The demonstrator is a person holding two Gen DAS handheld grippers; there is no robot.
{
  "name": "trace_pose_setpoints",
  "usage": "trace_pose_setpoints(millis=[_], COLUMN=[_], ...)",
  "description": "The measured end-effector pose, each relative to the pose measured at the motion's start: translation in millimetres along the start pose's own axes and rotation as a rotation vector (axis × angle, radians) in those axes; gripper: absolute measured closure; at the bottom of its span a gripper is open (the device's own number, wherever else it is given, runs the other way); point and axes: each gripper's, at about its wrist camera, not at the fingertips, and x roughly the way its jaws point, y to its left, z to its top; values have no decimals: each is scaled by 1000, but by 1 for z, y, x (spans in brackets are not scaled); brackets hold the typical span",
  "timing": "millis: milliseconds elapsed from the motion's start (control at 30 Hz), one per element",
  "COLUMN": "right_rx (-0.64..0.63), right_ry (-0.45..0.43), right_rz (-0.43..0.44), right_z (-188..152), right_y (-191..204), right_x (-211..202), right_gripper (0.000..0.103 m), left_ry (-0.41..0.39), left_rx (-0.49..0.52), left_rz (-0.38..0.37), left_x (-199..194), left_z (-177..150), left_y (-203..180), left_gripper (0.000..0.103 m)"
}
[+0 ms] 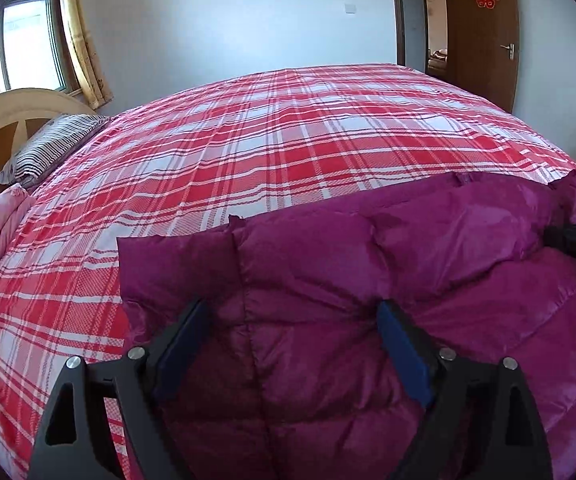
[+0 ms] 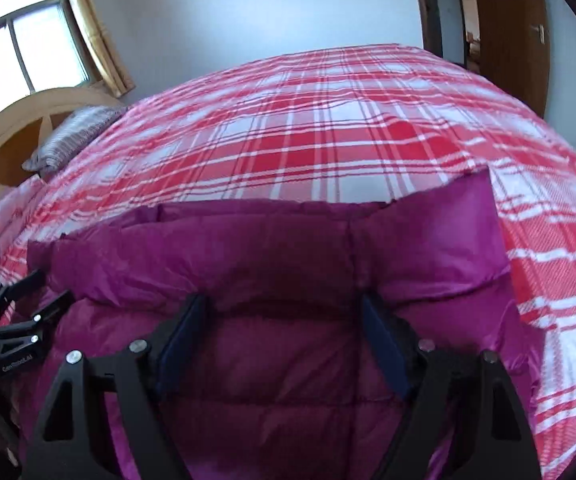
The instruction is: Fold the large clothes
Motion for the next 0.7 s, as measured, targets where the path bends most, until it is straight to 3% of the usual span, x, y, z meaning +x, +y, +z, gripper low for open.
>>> trace_pose_setpoints(millis=[533, 700], right_rx=[-30, -53], right_ry=[32, 42], right_rz=[-36, -66], right_z=[-3, -3], right_y=[5, 8], right_x=[16, 20], right_gripper=[21, 20], left_ry=[6, -33], left_rx=[3, -6], left_rz=[43, 79], left_x=[9, -10], left_z=[-4, 3], left_y=[-1, -6], left_gripper=[9, 9])
